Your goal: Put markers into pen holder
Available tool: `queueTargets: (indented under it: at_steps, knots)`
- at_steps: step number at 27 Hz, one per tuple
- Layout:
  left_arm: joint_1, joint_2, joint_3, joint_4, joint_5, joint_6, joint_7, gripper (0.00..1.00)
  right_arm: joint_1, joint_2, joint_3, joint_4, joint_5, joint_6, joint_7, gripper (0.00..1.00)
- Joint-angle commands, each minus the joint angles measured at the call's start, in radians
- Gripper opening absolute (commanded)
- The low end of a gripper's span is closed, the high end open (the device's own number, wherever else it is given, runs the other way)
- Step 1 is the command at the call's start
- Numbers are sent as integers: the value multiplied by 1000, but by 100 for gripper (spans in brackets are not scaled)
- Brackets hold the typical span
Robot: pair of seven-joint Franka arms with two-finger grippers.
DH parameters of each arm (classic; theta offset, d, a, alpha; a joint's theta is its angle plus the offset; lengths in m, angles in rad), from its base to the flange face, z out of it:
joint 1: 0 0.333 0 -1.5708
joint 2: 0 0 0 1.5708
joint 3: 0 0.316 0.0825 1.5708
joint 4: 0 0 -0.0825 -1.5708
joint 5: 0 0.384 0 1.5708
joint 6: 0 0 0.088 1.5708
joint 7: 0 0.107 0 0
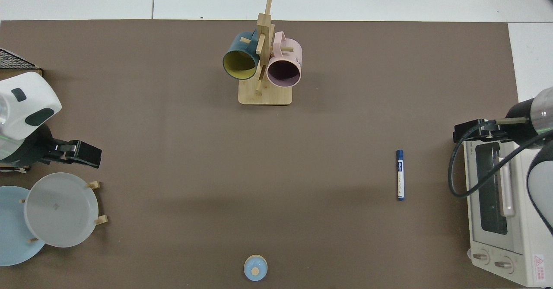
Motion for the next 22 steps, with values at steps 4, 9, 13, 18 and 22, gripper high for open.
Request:
queueTargets:
  at_steps: [4,9,13,18,22]
  knots:
    - [-15,-5,-3,5,-12,-12,-14,100,-4,-10,5,-21,-8,26,-1,100]
    - [-5,-25,5,16,-12,-9,-11,100,-11,-10,1,-18,-10,23,2,100]
    - [6,-33,17,20,-2,-9,-7,100,-14,-9,-5,-15,-8,21,4,100]
    - [17,-34,16,20,-2,-9,-7,100,-4,-21,4,-15,-10,20,-2,100]
    - [15,-34,13,22,-2,-9,-7,100,0,-27,4,-34,-8,33,5,100]
